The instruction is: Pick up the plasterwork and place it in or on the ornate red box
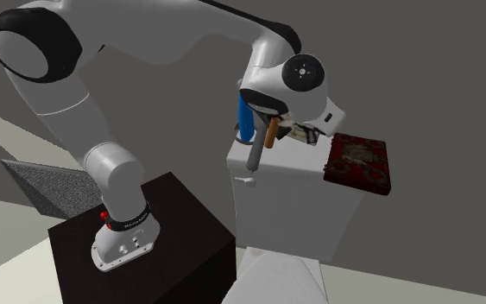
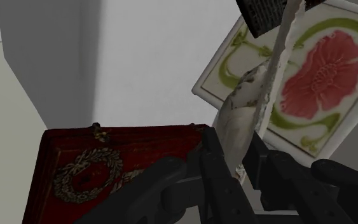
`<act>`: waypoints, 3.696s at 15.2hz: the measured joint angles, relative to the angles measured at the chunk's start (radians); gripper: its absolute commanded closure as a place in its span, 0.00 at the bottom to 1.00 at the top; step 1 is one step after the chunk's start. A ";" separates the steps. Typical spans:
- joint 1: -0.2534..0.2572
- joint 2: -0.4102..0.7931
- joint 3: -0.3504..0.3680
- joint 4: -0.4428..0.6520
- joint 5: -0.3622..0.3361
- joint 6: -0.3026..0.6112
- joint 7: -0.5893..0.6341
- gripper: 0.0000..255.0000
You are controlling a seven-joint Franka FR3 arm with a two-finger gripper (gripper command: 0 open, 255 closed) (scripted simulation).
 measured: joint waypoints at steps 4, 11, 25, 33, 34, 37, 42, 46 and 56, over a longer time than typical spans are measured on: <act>0.007 0.060 -0.031 0.072 0.029 -0.053 -0.006 1.00; -0.143 0.481 -0.087 0.449 0.318 -0.357 -0.092 1.00; -0.409 0.806 0.014 0.794 0.503 -0.500 -0.092 1.00; -0.400 0.828 0.031 0.730 0.533 -0.454 -0.159 1.00; -0.401 0.831 0.033 0.727 0.535 -0.452 -0.163 1.00; -0.402 0.833 0.034 0.728 0.537 -0.452 -0.165 1.00; -0.403 0.834 0.034 0.728 0.537 -0.452 -0.165 0.00; -0.403 0.833 0.034 0.728 0.537 -0.452 -0.165 0.00; -0.423 0.775 -0.002 0.719 0.493 -0.514 -0.160 0.00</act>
